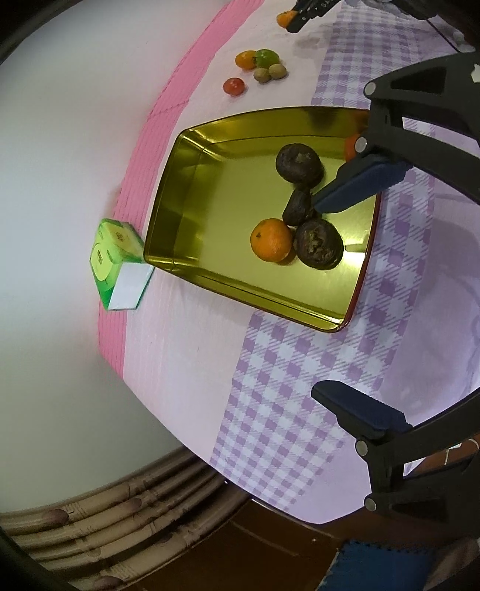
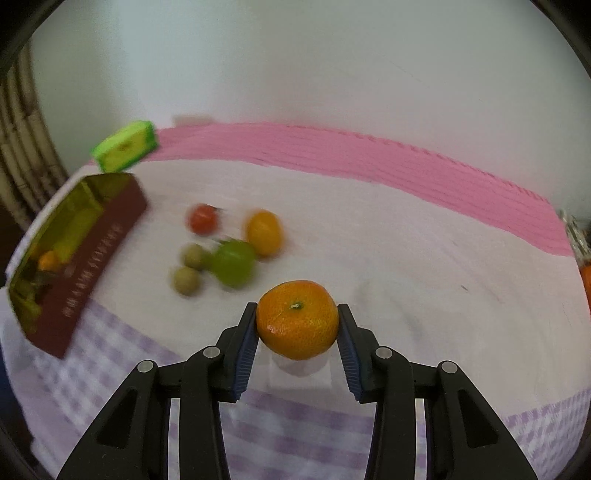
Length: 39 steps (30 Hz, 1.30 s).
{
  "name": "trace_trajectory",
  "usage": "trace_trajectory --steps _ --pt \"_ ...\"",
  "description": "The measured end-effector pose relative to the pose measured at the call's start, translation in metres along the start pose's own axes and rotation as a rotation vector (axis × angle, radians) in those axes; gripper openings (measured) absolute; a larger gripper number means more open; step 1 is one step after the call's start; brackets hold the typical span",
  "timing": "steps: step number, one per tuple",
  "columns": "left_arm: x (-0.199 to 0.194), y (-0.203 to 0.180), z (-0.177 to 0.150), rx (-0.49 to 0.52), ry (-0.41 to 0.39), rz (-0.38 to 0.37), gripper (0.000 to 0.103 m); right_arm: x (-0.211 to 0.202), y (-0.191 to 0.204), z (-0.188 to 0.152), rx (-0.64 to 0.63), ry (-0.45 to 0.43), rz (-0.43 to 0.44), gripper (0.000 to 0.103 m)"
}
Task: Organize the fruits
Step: 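Carry the mandarin into the gold tin and open the right tool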
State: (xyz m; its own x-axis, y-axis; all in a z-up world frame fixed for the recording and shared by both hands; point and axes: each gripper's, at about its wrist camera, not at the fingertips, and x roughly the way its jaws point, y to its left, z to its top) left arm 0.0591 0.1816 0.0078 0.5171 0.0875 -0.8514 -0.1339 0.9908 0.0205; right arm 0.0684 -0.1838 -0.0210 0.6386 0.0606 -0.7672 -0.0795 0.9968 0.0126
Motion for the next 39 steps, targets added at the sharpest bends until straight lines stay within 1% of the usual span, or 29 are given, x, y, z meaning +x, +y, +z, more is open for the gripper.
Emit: trace_trajectory --steps 5,11,16,20,25,32,39 --pt "0.0 0.006 0.002 -0.027 0.0 0.013 0.093 -0.009 0.058 0.022 -0.077 -0.029 0.11 0.042" --pt "0.001 0.02 0.005 -0.095 -0.004 0.03 0.095 -0.016 0.132 0.032 -0.185 -0.034 0.243 0.042" --pt "0.002 0.03 0.006 -0.143 0.0 0.05 0.095 -0.01 0.187 0.029 -0.28 -0.009 0.314 0.042" --pt "0.003 0.034 0.007 -0.164 0.007 0.06 0.095 -0.002 0.216 0.022 -0.343 0.014 0.334 0.042" --pt "0.005 0.041 0.008 -0.189 0.01 0.069 0.095 0.01 0.231 0.015 -0.367 0.045 0.331 0.042" --pt "0.006 0.044 0.008 -0.207 0.018 0.076 0.095 0.02 0.234 0.012 -0.379 0.07 0.317 0.042" --pt "0.008 0.043 0.008 -0.198 0.018 0.076 0.095 0.024 0.232 0.009 -0.367 0.086 0.313 0.042"
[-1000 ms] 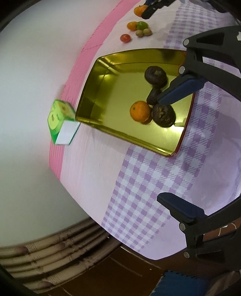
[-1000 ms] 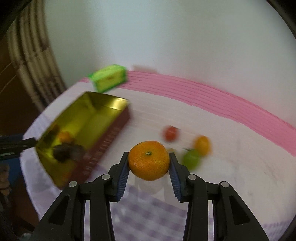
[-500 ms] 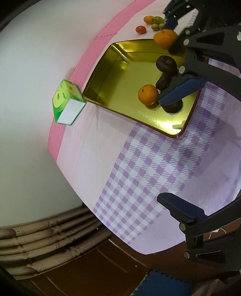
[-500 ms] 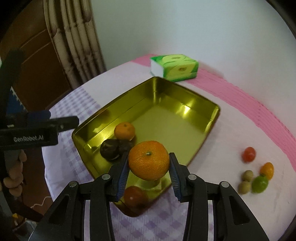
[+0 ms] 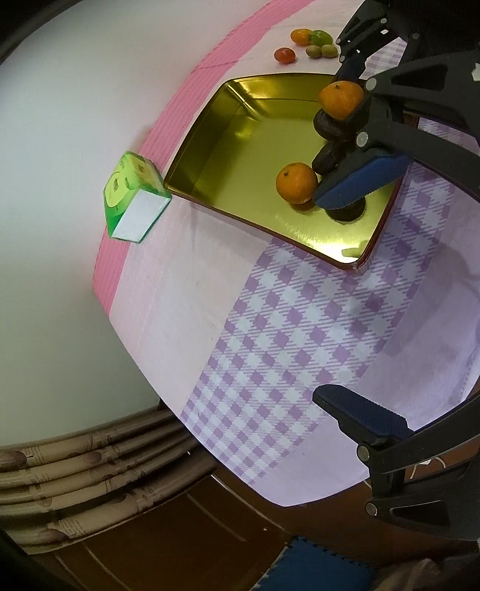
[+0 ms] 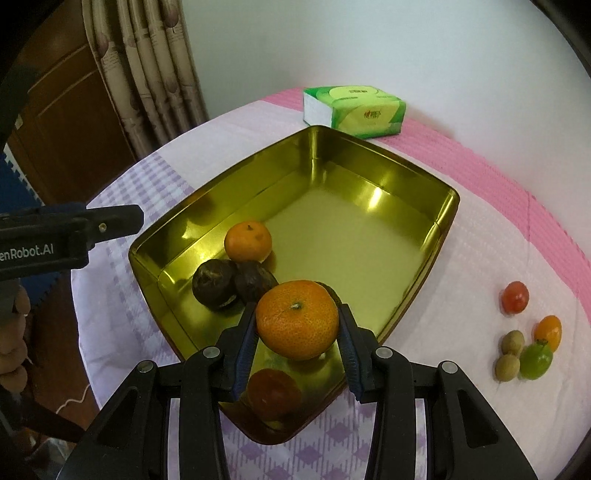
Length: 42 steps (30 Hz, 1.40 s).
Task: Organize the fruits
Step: 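Carry the mandarin into the gold tin and open the right tool, then move the right tool to the green tomato and grasp it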
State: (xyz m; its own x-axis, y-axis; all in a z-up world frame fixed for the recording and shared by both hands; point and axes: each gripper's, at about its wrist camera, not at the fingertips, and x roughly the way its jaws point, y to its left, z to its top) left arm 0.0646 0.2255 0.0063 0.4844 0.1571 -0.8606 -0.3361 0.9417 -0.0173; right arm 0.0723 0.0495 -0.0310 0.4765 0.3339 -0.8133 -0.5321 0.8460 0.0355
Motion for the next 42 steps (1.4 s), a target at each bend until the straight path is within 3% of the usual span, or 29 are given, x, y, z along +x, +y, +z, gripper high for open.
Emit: trace_trajectory --steps 11,19,30,42 --pt "-0.003 -0.005 -0.002 0.023 -0.007 -0.001 0.095 -0.028 -0.009 0.005 0.034 -0.077 0.004 0.043" --pt "-0.002 -0.007 -0.002 0.027 -0.008 0.001 0.095 -0.064 -0.064 -0.008 0.148 -0.141 -0.078 0.043" --pt "-0.003 -0.01 -0.004 0.044 -0.013 0.008 0.095 -0.071 -0.162 -0.058 0.321 -0.094 -0.245 0.043" --pt "-0.002 -0.022 -0.009 0.111 -0.021 -0.007 0.095 -0.037 -0.19 -0.069 0.348 -0.056 -0.284 0.043"
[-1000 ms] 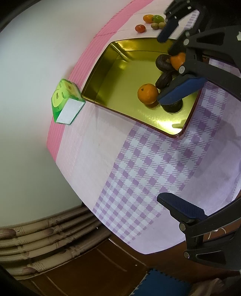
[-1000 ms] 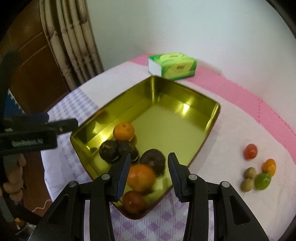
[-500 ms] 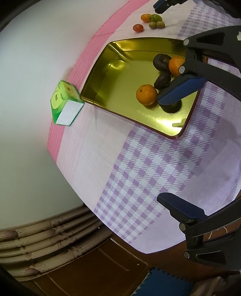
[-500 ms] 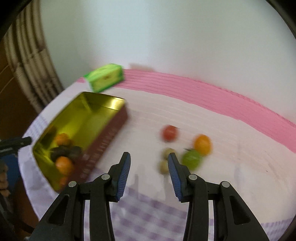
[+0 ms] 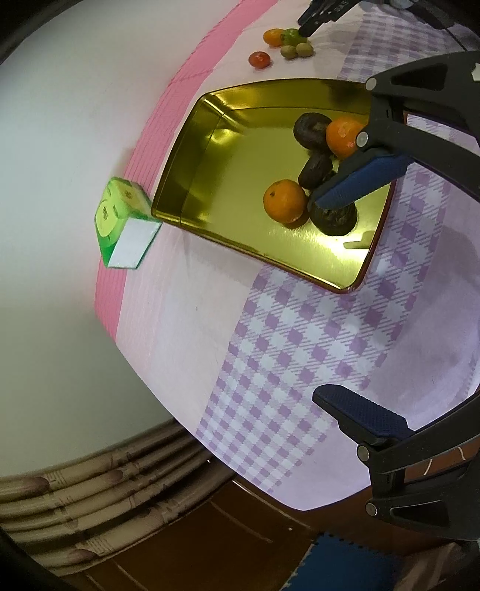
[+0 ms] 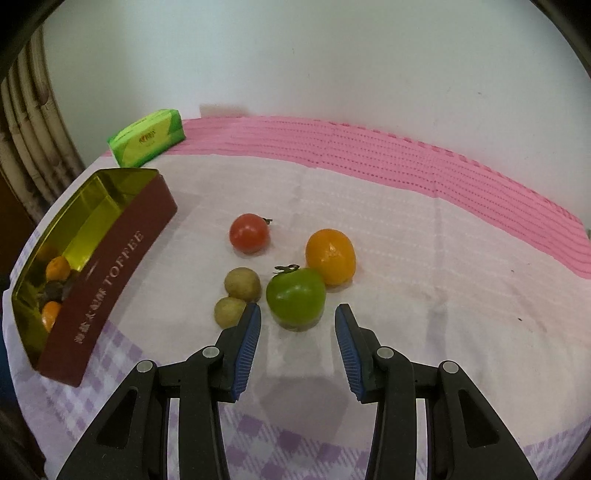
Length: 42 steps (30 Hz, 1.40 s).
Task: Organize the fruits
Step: 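Move the right tool to the green tomato and grasp it, then grasp the two small brown round fruits with the left tool while the right tool holds the green tomato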
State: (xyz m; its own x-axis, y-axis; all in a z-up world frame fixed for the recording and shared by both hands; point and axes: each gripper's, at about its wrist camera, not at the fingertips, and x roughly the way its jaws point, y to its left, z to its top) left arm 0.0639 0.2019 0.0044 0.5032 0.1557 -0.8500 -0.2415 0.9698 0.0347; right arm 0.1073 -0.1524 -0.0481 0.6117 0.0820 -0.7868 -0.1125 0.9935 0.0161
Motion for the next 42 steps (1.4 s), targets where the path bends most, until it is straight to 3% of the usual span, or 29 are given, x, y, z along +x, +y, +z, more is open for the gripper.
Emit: trace_trajectory --steps 13,21,28,35,38,42 --pt "-0.001 -0.023 -0.004 0.109 -0.016 -0.051 0.095 0.025 0.004 0.008 -0.007 0.007 0.01 0.043" --pt "0.0 -0.027 -0.006 0.129 -0.032 -0.019 0.095 0.022 0.001 0.001 -0.008 -0.012 -0.006 0.039" --pt "-0.004 -0.028 -0.006 0.141 -0.082 0.016 0.095 0.011 -0.024 -0.014 0.018 -0.037 -0.053 0.039" --pt "-0.004 -0.047 -0.008 0.195 -0.07 0.013 0.095 0.0 -0.065 -0.03 0.055 -0.047 -0.121 0.039" --pt "-0.01 -0.066 -0.004 0.223 -0.083 -0.018 0.095 -0.005 -0.081 -0.034 0.078 -0.054 -0.152 0.039" --pt "-0.02 -0.099 0.003 0.248 -0.118 -0.116 0.095 -0.01 -0.1 -0.04 0.112 -0.062 -0.177 0.039"
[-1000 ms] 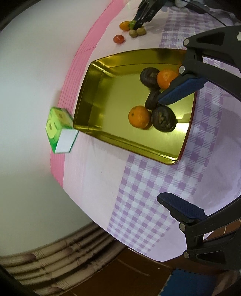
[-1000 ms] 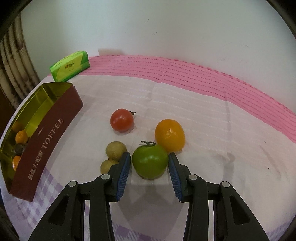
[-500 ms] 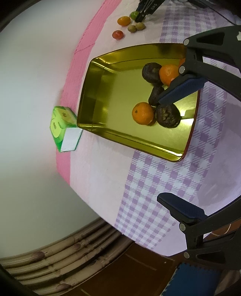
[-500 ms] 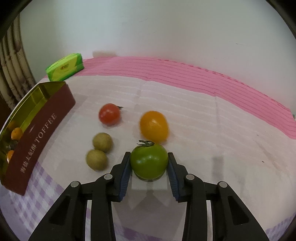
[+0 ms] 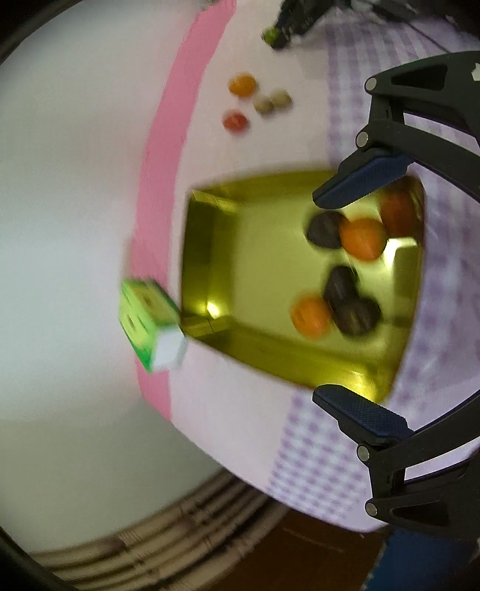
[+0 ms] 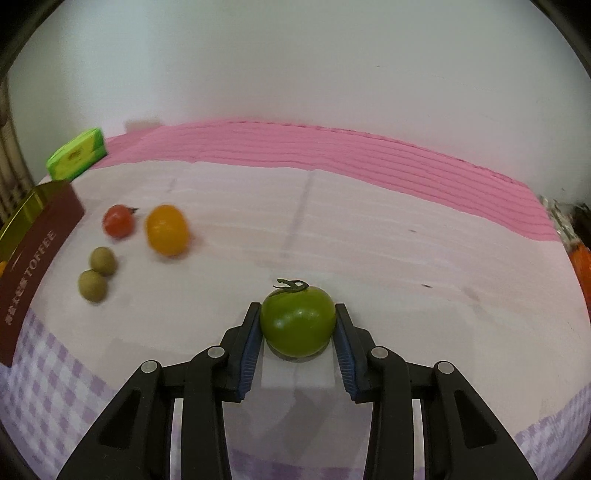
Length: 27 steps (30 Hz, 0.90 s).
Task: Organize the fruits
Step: 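Grasp the two small brown round fruits with the left tool while the right tool holds the green tomato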
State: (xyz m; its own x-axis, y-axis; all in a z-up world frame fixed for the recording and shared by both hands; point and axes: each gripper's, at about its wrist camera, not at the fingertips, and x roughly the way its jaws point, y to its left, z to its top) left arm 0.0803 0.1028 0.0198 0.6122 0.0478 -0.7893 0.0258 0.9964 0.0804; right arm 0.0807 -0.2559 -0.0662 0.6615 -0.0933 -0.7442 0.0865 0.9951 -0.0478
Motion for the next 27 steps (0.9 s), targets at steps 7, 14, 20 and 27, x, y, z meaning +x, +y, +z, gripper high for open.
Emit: trace_trajectory --steps 7,14,20,27 --pt "0.011 -0.069 0.021 0.06 0.0 -0.119 0.095 -0.001 -0.018 -0.007 0.014 -0.001 -0.018 0.039" --pt "0.031 -0.123 0.019 0.088 0.048 -0.209 0.095 0.003 -0.015 -0.003 0.025 0.001 -0.009 0.039" --pt "0.058 -0.157 0.012 0.122 0.107 -0.226 0.095 0.001 -0.018 -0.006 0.019 0.0 -0.017 0.039" --pt "0.083 -0.182 0.012 0.154 0.143 -0.231 0.089 0.001 -0.02 -0.007 0.035 0.004 0.001 0.039"
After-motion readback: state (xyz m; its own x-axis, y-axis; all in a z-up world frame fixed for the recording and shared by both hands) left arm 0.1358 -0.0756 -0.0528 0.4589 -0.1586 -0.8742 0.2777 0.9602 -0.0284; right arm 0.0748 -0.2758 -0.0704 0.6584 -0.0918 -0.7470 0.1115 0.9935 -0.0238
